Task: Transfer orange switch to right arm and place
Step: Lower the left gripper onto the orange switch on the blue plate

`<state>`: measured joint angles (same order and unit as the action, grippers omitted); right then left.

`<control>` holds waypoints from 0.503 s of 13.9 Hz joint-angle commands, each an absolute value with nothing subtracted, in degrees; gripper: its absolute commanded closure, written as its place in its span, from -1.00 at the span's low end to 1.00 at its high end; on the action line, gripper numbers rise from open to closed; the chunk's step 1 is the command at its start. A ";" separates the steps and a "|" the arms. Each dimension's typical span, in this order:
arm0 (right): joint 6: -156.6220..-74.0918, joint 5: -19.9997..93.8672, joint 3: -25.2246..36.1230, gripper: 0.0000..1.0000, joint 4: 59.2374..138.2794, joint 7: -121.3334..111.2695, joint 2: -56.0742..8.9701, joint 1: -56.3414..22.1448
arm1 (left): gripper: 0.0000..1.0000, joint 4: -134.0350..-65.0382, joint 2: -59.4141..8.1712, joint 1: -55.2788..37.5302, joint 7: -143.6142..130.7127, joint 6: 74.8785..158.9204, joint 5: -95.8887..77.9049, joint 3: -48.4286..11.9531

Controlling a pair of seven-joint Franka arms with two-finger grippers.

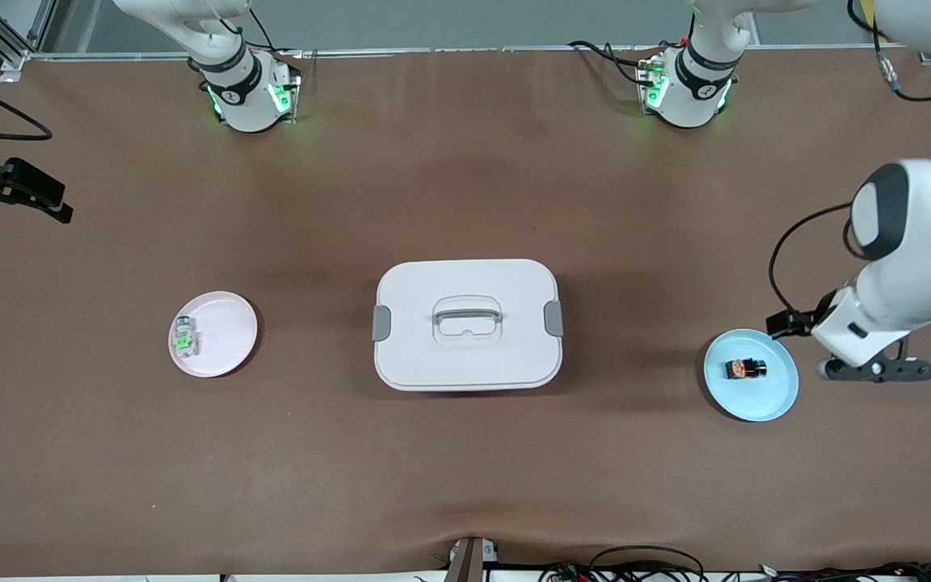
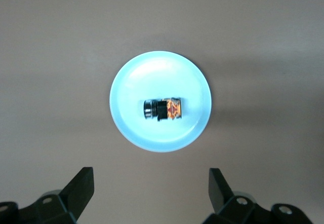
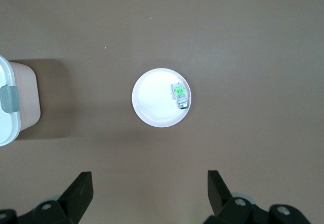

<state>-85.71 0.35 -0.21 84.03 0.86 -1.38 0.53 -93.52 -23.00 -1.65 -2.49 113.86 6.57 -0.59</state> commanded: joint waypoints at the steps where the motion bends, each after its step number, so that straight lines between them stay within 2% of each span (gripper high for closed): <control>1: -86.31 0.18 -0.18 -1.00 85.87 1.05 0.35 0.53 | -1.00 -92.72 -28.89 -0.80 -2.81 119.16 7.12 -0.88; 4: -86.40 0.18 -0.18 -1.00 85.87 1.05 0.44 0.44 | -1.00 -92.64 -34.09 -1.05 -2.46 123.04 7.21 -0.88; 7: -86.31 0.18 -0.18 -1.00 85.87 1.05 0.35 0.44 | -1.00 -92.64 -36.47 0.70 -1.67 125.41 7.65 -0.88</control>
